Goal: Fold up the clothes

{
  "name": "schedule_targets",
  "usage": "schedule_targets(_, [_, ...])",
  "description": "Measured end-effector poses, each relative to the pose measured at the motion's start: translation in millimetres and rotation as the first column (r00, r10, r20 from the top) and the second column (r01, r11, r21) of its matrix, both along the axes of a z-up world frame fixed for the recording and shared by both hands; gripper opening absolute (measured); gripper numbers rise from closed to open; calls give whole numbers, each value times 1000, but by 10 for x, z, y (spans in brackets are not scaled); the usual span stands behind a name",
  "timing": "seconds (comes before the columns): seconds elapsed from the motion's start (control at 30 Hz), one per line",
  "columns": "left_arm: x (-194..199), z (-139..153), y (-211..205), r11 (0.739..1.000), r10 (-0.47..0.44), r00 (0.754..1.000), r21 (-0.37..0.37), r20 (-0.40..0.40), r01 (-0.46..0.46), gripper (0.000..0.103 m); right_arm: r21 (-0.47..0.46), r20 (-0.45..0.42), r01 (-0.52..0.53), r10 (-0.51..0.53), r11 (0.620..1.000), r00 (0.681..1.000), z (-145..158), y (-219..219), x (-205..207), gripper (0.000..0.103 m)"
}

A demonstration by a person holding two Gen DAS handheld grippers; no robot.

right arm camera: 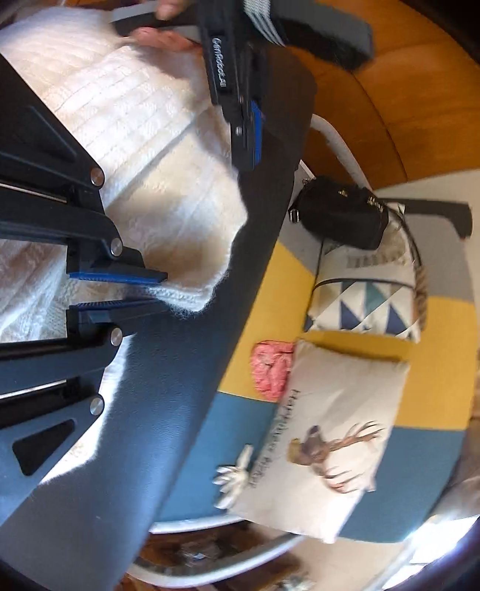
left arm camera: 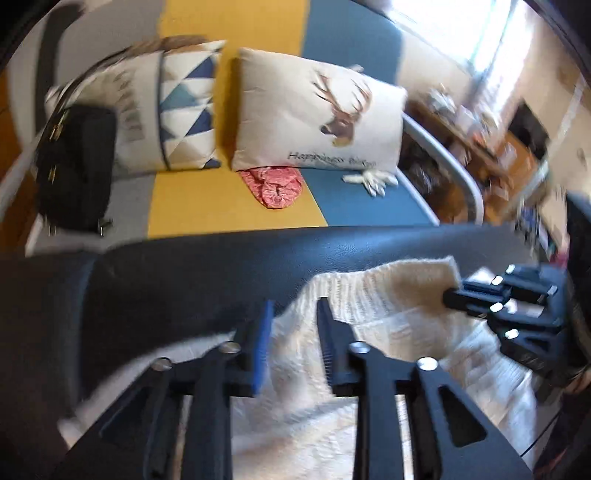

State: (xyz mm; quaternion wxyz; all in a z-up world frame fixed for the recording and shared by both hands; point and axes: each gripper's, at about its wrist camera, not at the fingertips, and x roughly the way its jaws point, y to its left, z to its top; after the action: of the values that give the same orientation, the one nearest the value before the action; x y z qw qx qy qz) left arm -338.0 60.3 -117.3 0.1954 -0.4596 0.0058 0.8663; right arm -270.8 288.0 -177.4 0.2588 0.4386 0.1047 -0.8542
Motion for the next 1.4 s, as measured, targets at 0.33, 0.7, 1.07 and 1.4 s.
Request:
schedule_targets(0.33, [-378,-188,102,955,-296,931,78,215,286,40,-1,13,-28,28,1000,1000,-23,64,36,8])
schedule_targets(0.7, [-62,-31,231,978,-200,980,-60,-11,199,4,-46,-35,-11,9,999,999,22,148,85,7])
schedule_targets(1.07, [441,-108,83,993,-111,992,-51,-59,108,9,-17,15,28,-28,999,999,-111,217,120,7])
schedule_targets(1.4, [79,106,-347,961,117,988,240,98,-138,11,-147,129,217,-198,965,972,13,528,-120,10])
